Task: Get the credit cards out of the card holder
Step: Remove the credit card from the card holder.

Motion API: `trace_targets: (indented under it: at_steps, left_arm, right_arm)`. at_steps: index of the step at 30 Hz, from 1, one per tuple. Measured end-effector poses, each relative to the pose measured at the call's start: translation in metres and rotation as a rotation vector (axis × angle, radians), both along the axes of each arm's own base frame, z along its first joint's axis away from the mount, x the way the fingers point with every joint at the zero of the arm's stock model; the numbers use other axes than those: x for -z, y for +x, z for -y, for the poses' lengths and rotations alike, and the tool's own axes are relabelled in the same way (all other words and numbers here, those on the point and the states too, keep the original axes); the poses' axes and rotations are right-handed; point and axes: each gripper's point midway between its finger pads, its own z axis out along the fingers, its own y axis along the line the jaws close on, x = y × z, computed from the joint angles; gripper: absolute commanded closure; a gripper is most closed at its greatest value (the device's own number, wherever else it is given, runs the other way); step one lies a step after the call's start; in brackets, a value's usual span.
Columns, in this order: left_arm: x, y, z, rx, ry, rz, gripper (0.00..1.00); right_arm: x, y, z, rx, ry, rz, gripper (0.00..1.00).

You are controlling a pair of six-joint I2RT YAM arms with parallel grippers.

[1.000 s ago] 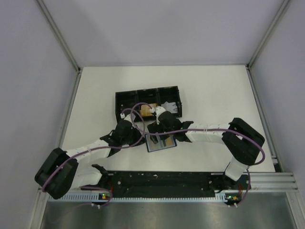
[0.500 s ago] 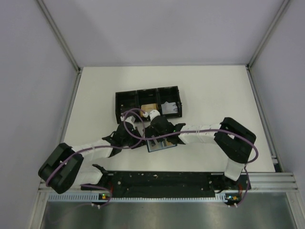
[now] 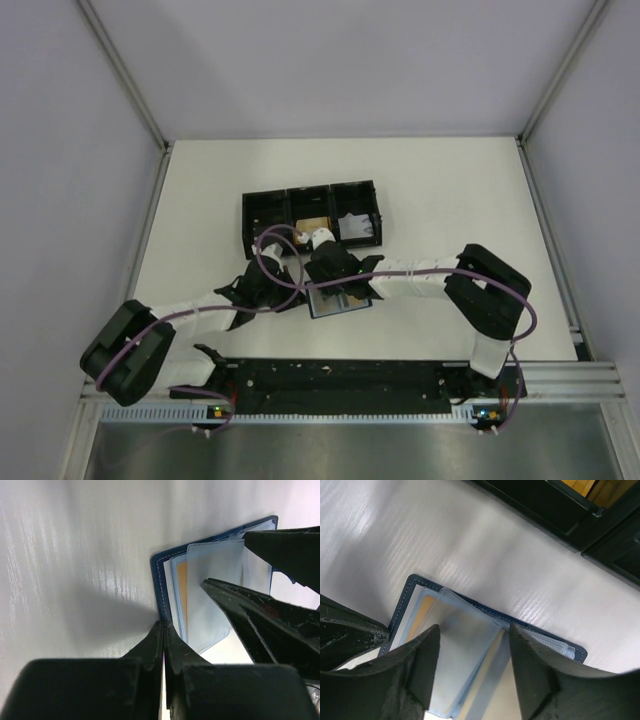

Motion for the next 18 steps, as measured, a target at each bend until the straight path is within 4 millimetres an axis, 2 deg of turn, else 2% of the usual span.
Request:
trace_targets:
  at_steps: [5, 7, 10, 14, 18]
  left_arm:
    - [0.000, 0.000, -0.001, -0.010, -0.001, 0.000, 1.00]
    - [0.000, -0.001, -0.002, -0.010, -0.001, 0.000, 1.00]
    - [-0.001, -0.004, -0.004, -0.011, 0.005, -0.005, 0.99]
    - [-0.011, -0.006, -0.004, -0.001, -0.012, 0.011, 0.87]
    - [-0.030, -0.003, 0.003, 0.022, -0.059, 0.057, 0.76]
  right_arm:
    - [0.001, 0.001, 0.002, 0.010, -0.016, 0.000, 0.63]
    - [0.001, 0.003, 0.004, 0.014, -0.019, 0.000, 0.75]
    - [0.001, 0.005, 0.007, 0.018, -0.020, -0.006, 0.77]
    - [0.002, 0.007, 0.008, 0.017, -0.006, -0.022, 0.80]
    - [0.002, 0.009, 0.006, 0.008, 0.026, -0.048, 0.81]
